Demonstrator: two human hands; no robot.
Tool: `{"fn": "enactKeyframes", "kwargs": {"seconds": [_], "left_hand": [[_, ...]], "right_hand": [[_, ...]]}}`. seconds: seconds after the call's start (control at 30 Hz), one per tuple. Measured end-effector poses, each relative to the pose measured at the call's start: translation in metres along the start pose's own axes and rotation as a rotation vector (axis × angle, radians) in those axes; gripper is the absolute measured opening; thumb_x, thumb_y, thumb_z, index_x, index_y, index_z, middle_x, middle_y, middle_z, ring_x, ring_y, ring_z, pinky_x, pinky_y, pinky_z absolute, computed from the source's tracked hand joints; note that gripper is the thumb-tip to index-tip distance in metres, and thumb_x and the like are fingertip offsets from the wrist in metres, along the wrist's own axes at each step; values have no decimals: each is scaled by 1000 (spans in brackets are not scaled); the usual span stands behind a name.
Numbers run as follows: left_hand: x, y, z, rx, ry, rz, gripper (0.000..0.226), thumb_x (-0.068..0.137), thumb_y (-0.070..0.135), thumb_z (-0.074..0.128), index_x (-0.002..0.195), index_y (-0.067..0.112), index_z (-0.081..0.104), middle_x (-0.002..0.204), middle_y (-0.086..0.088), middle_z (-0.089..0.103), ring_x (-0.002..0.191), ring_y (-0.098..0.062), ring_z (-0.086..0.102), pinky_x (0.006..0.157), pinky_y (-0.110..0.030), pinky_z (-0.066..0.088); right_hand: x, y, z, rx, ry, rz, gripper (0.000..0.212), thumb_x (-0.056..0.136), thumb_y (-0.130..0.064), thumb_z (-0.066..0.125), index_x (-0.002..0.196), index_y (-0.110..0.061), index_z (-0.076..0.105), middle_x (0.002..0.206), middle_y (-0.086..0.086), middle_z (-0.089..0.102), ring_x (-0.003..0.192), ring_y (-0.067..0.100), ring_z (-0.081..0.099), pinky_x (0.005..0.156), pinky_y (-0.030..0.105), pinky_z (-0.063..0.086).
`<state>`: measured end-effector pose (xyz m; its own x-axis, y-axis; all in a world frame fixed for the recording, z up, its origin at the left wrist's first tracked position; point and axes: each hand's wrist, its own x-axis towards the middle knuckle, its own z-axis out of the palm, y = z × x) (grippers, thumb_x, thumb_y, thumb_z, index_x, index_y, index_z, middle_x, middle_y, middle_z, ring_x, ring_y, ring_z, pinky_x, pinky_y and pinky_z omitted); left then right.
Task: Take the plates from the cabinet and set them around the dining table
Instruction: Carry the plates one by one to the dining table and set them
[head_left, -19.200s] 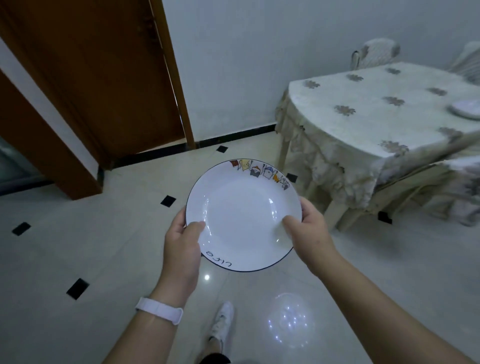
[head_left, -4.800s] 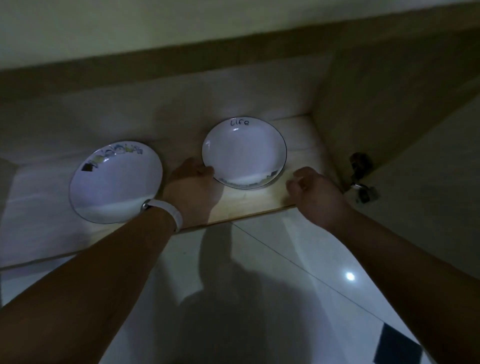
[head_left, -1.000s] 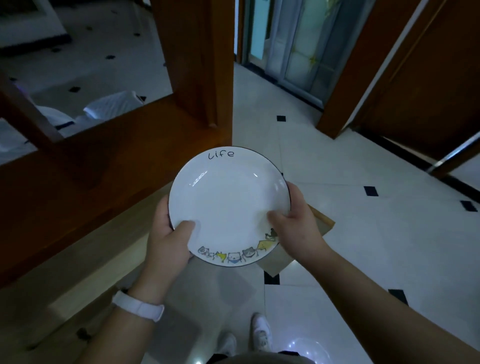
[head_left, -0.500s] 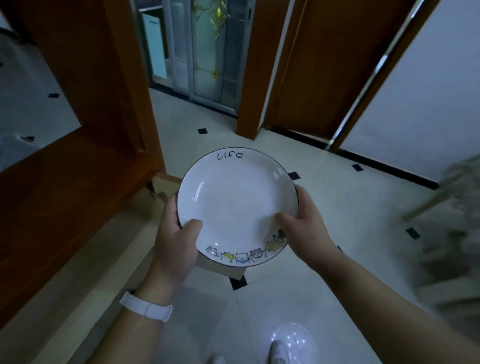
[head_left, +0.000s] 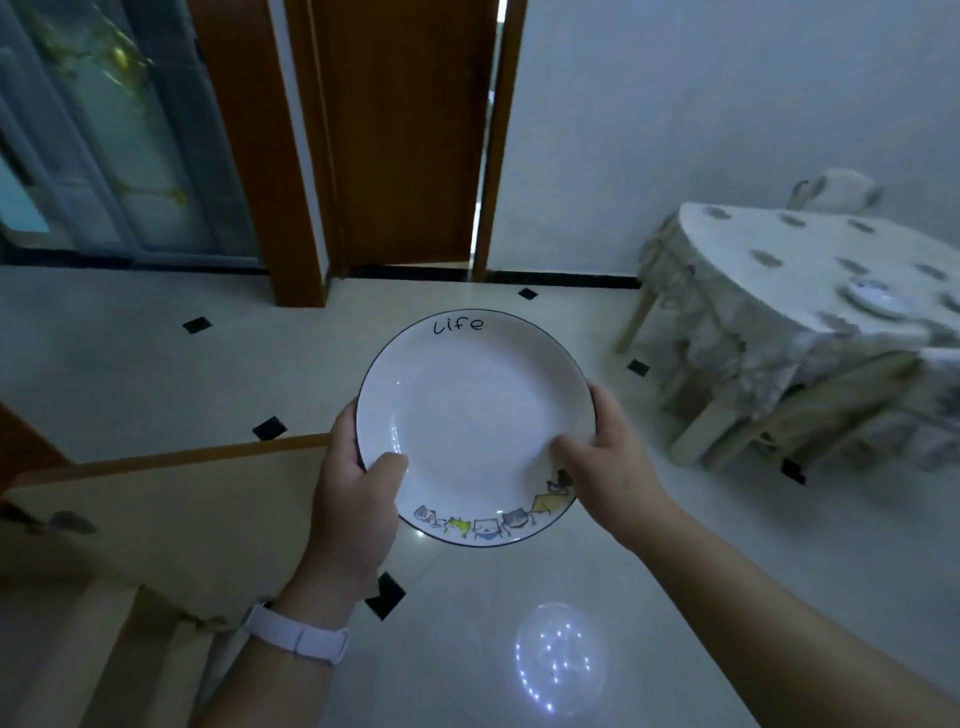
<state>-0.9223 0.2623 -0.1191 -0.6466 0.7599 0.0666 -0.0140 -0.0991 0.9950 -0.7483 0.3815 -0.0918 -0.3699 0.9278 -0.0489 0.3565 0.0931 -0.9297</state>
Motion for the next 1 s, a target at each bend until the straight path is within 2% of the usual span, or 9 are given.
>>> {"fn": "enactKeyframes", "kwargs": {"seconds": [0.07, 0.13, 0.23, 0.37, 0.5, 0.7, 0.87, 0.97, 1.0], "left_hand": [[-3, -1, 35, 19, -59, -1, 54, 73, 6, 46, 113, 40, 60, 108, 13, 70, 101, -11, 66, 85, -38, 53], [-8, -1, 73, 45, -105, 0, 55, 72, 8, 47, 112, 42, 60, 106, 13, 70, 100, -12, 66, 87, -43, 54], [-25, 1, 137, 52, -169, -11, 54, 70, 8, 47, 112, 39, 60, 104, 13, 71, 97, -11, 66, 86, -41, 54], [-50, 5, 221, 53, -286, -12, 55, 70, 8, 46, 114, 36, 60, 105, 11, 71, 100, -15, 66, 87, -40, 53], [-75, 7, 304, 38, -392, -8, 54, 70, 7, 46, 117, 31, 60, 105, 8, 72, 99, -15, 67, 82, -35, 53], [-99, 9, 406, 44, -558, -23, 52, 74, 1, 47, 114, 31, 63, 103, 7, 73, 97, -16, 68, 76, -30, 52], [-98, 2, 471, 50, -687, -32, 53, 70, 7, 47, 114, 33, 62, 103, 3, 72, 92, -23, 68, 73, -42, 54], [-90, -4, 505, 43, -743, -45, 49, 78, 1, 47, 112, 33, 62, 91, 6, 71, 71, -17, 62, 55, -25, 50], [-85, -5, 517, 30, -762, -45, 49, 78, 0, 48, 114, 30, 61, 91, 5, 71, 71, -16, 63, 54, -21, 48]], "right_hand": [[-4, 15, -34, 50, 56, 12, 51, 80, 3, 49, 113, -36, 52, 91, 1, 68, 67, 20, 62, 57, 36, 53], [-9, 29, -71, 94, 115, 28, 51, 81, 5, 48, 110, -36, 54, 86, 0, 67, 59, 16, 58, 54, 35, 50], [-20, 50, -132, 151, 180, 55, 51, 81, 8, 47, 99, -39, 55, 79, 1, 66, 58, 18, 55, 51, 33, 47], [-40, 80, -215, 200, 263, 68, 48, 81, 7, 47, 106, -32, 54, 85, 4, 65, 58, 15, 54, 46, 28, 45], [-60, 111, -292, 238, 369, 84, 42, 68, -11, 50, 102, -35, 55, 90, -1, 67, 70, 16, 61, 56, 32, 52], [-84, 156, -380, 267, 524, 119, 52, 64, -16, 49, 114, -30, 56, 97, -9, 69, 86, 14, 65, 67, 30, 52], [-87, 181, -428, 286, 644, 145, 52, 64, -18, 49, 113, -37, 56, 98, -11, 70, 92, 18, 66, 76, 39, 55], [-79, 189, -447, 297, 702, 160, 50, 64, -17, 49, 108, -40, 56, 96, -13, 70, 91, 15, 66, 74, 36, 55], [-75, 192, -453, 298, 718, 170, 49, 65, -17, 49, 107, -39, 56, 95, -12, 70, 89, 15, 66, 72, 35, 54]]}}
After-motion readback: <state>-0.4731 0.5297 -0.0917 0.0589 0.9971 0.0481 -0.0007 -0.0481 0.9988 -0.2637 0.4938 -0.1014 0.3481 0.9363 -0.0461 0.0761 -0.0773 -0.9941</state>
